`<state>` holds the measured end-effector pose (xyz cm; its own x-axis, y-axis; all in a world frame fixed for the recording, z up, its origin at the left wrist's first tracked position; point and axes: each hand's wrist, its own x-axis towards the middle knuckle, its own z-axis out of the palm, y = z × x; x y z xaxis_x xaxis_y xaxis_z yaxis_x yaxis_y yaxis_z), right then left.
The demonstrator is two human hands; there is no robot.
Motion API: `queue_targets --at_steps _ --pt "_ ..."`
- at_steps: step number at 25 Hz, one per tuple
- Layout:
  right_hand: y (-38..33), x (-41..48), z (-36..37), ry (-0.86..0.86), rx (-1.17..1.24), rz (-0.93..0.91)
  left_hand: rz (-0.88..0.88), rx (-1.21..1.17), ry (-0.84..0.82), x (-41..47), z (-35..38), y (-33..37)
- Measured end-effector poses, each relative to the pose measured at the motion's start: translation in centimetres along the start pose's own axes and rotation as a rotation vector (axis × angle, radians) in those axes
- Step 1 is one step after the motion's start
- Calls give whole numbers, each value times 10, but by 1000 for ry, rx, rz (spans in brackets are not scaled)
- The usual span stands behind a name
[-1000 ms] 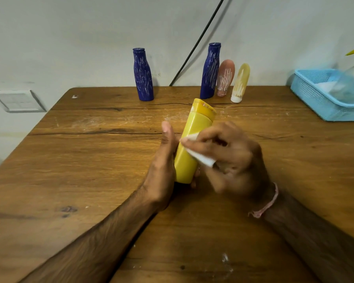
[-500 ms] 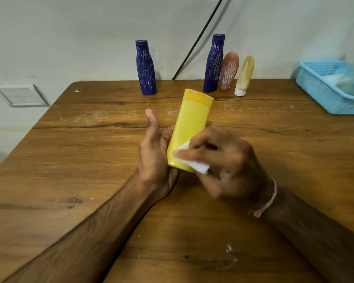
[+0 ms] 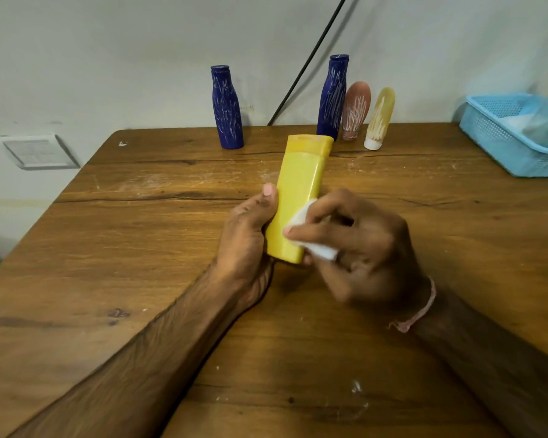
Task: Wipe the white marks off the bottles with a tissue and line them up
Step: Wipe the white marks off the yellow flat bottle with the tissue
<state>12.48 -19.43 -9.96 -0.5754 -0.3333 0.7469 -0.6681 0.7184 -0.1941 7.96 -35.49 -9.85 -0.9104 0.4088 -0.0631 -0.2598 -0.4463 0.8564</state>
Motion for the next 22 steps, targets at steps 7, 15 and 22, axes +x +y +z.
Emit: queue_targets --at_steps 7,15,22 --pt "6 3 -6 189 -116 78 88 224 -65 -1 -6 -6" --pt "4 4 -2 262 -113 129 43 192 -205 5 -14 -9" --pt "2 1 4 198 -32 127 88 260 -354 1 -7 -10"
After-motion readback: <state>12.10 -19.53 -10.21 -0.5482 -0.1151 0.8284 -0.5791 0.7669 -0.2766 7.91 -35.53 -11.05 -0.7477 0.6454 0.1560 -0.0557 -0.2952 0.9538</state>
